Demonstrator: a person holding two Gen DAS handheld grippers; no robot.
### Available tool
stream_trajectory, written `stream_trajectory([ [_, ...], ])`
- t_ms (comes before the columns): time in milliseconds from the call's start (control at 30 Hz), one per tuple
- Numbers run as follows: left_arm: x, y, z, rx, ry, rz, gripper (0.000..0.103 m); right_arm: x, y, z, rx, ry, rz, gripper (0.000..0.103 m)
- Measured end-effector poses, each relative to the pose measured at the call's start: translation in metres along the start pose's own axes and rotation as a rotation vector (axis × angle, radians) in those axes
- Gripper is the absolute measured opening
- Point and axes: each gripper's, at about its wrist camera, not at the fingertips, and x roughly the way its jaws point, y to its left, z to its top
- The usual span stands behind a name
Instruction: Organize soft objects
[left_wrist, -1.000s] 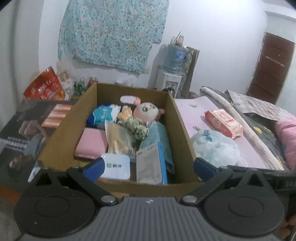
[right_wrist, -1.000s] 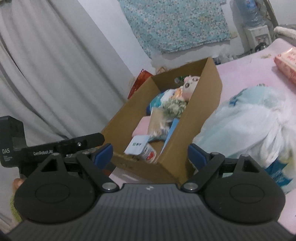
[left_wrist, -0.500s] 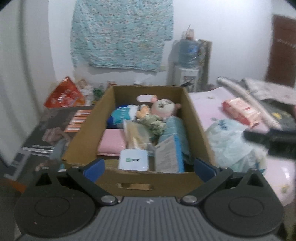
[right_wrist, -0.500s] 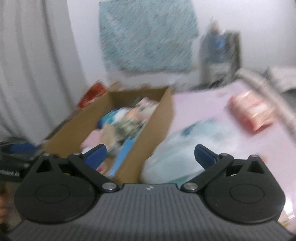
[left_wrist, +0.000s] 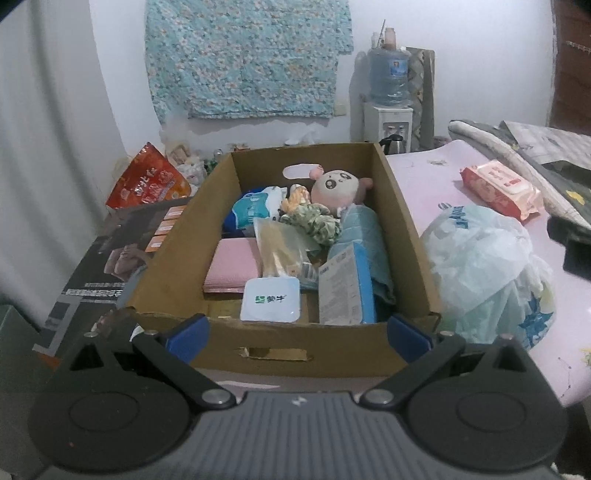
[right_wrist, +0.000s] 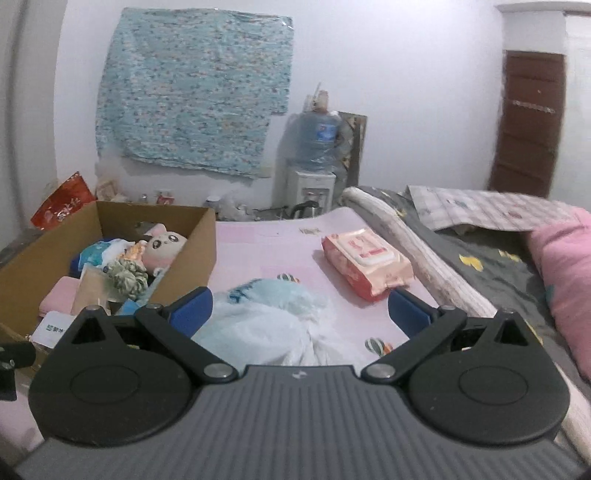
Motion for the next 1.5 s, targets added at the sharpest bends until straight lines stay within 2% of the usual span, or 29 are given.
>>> stream_trajectory([
  [200, 0.007, 0.007, -0.003, -0.047, 0.054, -0.026, 0.103, 0.002, 0.013, -0.017, -0.038, 0.100, 0.084, 0.102],
  [333, 0.009, 0.008, -0.007, -0.037, 0.070, 0.014, 0.103, 0.006, 0.030, -0.023, -0.078, 0.152, 0.133, 0.102],
  [533, 0.013, 0.014, -0.009, -0.050, 0.096, 0.007, 0.103, 0.009, 0.037, -0.029, -0.042, 0.223, 0.220, 0.102],
  [933, 0.018, 0.016, -0.013, -0.056, 0.124, -0.015, 0.103, 0.017, 0.042, -0.034, -0.010, 0.281, 0.267, 0.102],
  [1500, 0.030, 0.014, -0.021, -0.042, 0.179, -0.042, 0.103, 0.026, 0.042, -0.039, 0.000, 0.330, 0.247, 0.102],
])
